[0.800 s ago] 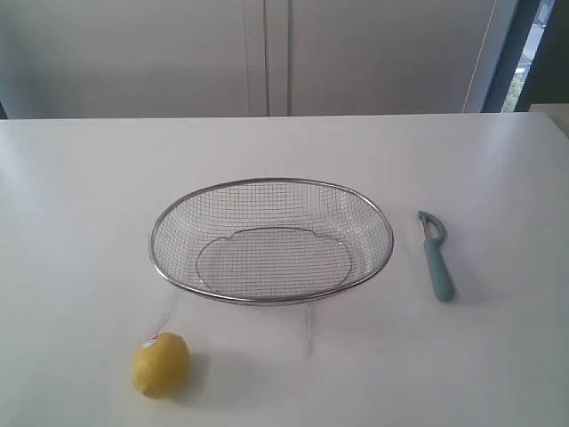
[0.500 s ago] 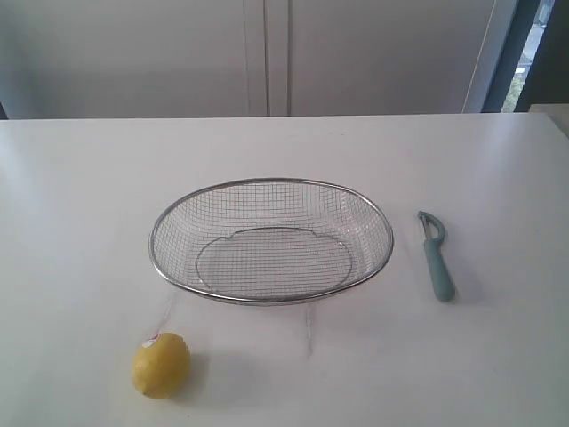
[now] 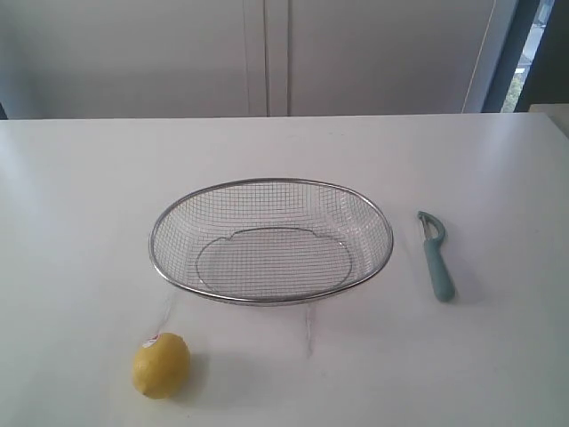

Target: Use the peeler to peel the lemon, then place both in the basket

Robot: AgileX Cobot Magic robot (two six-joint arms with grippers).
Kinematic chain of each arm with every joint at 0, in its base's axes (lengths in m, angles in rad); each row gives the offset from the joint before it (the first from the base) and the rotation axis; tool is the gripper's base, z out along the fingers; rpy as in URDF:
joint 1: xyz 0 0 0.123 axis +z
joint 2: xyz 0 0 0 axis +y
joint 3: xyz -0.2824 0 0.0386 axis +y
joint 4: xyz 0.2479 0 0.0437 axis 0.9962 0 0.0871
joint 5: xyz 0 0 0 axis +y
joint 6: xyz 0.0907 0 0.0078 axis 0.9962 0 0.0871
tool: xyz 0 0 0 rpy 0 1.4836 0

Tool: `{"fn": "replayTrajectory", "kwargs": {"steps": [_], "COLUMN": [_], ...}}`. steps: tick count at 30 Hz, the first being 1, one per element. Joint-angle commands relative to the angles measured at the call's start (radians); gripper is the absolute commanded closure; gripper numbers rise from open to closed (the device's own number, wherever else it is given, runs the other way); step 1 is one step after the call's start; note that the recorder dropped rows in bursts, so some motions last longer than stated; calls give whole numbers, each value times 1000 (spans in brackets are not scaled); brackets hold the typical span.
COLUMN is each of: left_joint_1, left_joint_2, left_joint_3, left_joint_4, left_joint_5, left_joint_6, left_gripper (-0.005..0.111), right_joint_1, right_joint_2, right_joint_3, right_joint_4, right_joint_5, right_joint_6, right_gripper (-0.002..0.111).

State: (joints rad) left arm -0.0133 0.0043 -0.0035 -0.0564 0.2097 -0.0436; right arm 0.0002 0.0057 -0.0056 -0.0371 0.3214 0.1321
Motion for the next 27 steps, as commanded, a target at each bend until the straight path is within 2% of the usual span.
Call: {"fn": "replayTrajectory", "kwargs": {"steps": [1,15,27], "left_joint_1": [1,1,1], "left_joint_2": [-4,-4,-4], "left_joint_3": [4,4,4], "left_joint_4": [-4,-4,-4], "left_joint_5": [0,0,0], "left_joint_6": [5,5,5], "left_gripper": [107,107,107], "right_joint_1": [1,1,1], "right_joint_2": [-6,-6,-6], "right_joint_3": [6,6,6], "right_joint_4": [-3,-3,-3], "right_joint_5": [-21,-127,-341], "right_joint_6": [3,3,8], "right_gripper": [108,108,108]}}
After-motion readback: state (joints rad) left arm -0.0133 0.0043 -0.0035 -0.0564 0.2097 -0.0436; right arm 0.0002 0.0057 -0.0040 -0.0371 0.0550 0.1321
